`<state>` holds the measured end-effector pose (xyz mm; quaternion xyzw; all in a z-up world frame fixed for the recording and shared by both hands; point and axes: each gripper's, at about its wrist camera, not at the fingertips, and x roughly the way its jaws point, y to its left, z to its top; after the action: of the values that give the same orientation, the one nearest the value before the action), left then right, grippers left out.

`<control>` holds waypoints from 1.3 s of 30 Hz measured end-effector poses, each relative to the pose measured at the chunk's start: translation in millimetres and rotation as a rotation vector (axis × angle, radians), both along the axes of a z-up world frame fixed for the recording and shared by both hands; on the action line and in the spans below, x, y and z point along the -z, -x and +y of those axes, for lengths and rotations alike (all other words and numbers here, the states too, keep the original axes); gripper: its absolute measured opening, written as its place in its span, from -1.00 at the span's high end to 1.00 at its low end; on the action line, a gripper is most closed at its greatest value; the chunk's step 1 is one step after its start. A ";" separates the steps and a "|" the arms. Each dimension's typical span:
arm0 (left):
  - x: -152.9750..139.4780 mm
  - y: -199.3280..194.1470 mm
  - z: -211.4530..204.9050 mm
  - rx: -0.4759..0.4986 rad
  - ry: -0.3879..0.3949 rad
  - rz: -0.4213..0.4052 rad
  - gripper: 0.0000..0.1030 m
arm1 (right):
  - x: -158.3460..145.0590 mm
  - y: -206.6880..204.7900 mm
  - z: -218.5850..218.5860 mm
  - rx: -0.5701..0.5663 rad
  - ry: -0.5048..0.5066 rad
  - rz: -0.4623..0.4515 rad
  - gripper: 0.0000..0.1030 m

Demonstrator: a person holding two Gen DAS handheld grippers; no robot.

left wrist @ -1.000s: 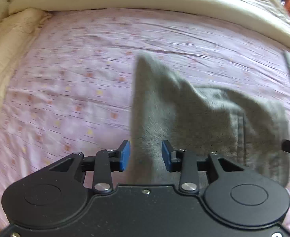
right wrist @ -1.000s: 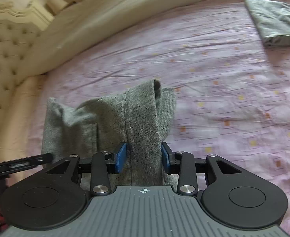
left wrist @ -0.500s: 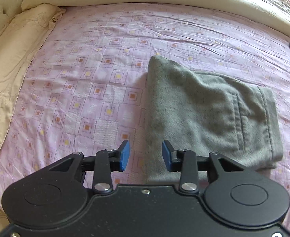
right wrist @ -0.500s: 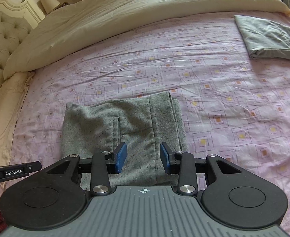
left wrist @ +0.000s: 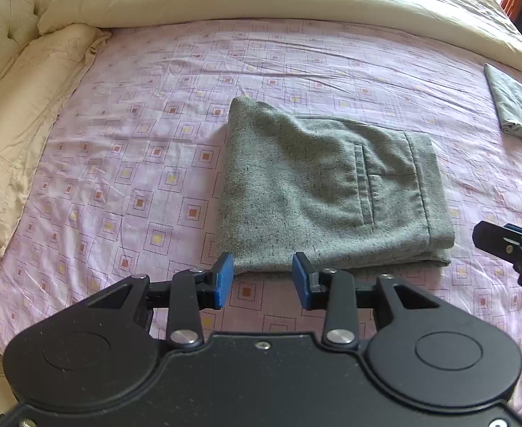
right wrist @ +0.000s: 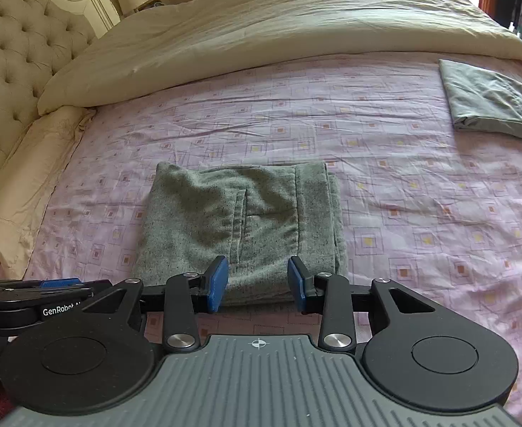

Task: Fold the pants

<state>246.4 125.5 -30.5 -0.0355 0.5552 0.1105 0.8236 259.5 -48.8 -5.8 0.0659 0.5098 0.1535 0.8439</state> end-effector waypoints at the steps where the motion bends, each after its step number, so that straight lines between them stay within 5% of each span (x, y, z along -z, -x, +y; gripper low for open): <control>1: -1.6 2.5 -1.1 0.001 -0.003 -0.004 0.09 | -1.3 1.5 -0.3 -0.001 -0.001 -0.003 0.30; 39: -9.5 21.7 -1.8 0.042 -0.007 -0.018 0.08 | -16.0 22.1 9.9 0.043 -0.016 -0.034 0.30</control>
<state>224.7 123.7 -20.9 -0.0220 0.5479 0.0949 0.8309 237.3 -38.9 10.2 0.0809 0.4924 0.1407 0.8551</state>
